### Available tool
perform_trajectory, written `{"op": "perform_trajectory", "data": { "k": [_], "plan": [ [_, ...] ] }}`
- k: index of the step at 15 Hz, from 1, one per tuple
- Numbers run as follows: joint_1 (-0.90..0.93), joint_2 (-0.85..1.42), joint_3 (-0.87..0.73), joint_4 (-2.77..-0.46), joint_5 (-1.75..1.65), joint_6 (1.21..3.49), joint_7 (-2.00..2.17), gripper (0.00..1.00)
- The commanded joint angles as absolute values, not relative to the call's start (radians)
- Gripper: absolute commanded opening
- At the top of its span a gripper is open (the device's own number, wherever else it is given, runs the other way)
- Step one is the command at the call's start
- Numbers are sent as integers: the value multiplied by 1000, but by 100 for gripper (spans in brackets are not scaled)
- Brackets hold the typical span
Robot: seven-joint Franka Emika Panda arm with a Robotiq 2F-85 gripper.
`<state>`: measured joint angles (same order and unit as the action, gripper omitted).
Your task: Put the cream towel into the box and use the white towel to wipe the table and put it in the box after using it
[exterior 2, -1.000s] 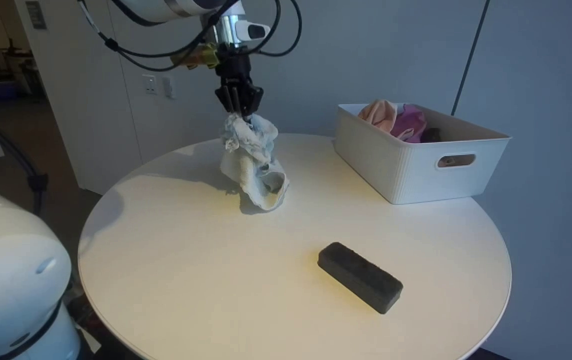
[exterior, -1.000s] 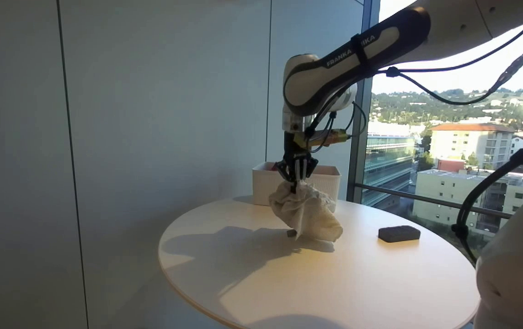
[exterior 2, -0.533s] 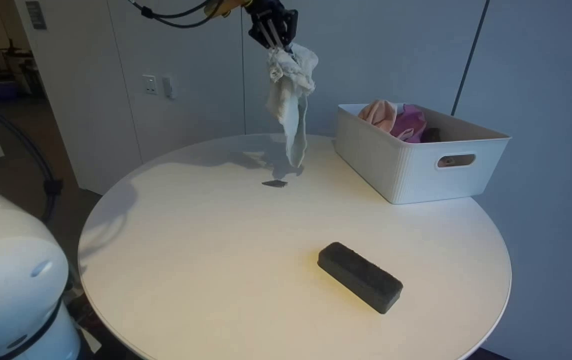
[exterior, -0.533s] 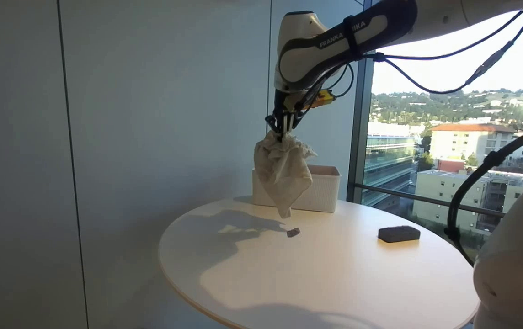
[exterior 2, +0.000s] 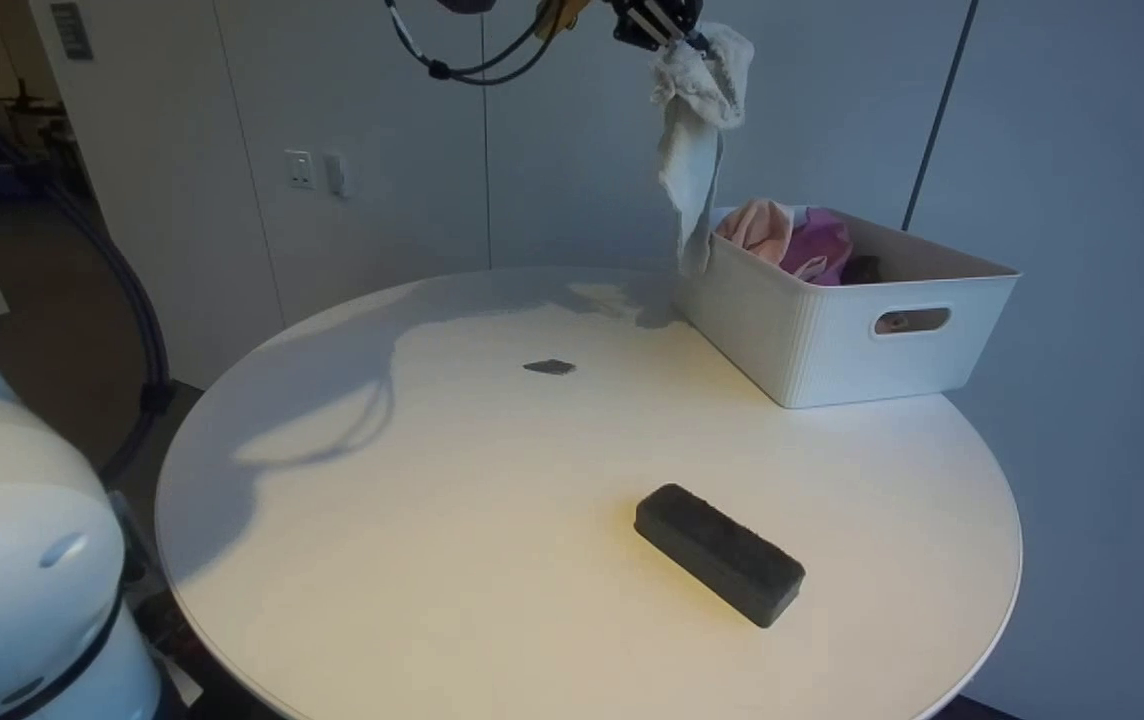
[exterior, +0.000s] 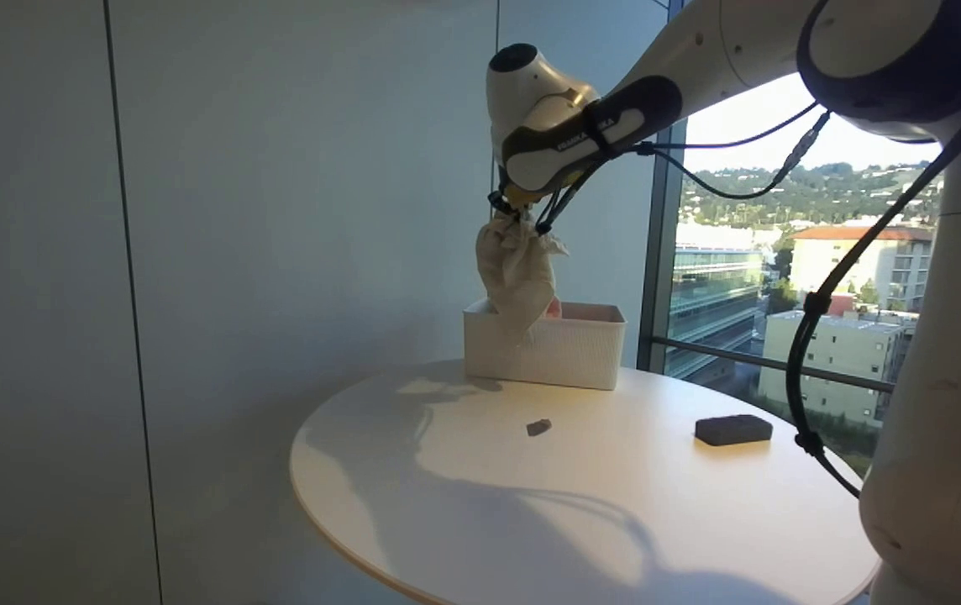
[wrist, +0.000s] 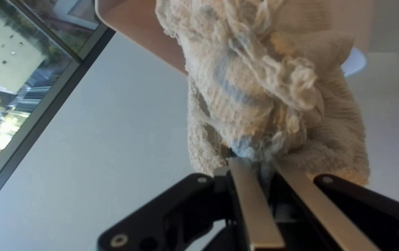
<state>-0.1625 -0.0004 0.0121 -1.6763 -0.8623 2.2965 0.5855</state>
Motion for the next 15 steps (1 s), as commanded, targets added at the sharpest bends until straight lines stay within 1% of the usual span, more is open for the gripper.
{"op": "perform_trajectory", "data": {
  "k": [1, 4, 7, 11, 15],
  "plan": [
    [-127, 116, -39, -1513, -1066, 2261, 748, 3],
    [-102, 177, -75, -1440, -1214, 2192, 866, 3],
    [-80, 244, -98, -1380, -1310, 2052, 944, 3],
    [-81, 321, -92, -1308, -1228, 1935, 887, 4],
    [-88, 376, -94, -1242, -1149, 1907, 852, 4]
  ]
}}
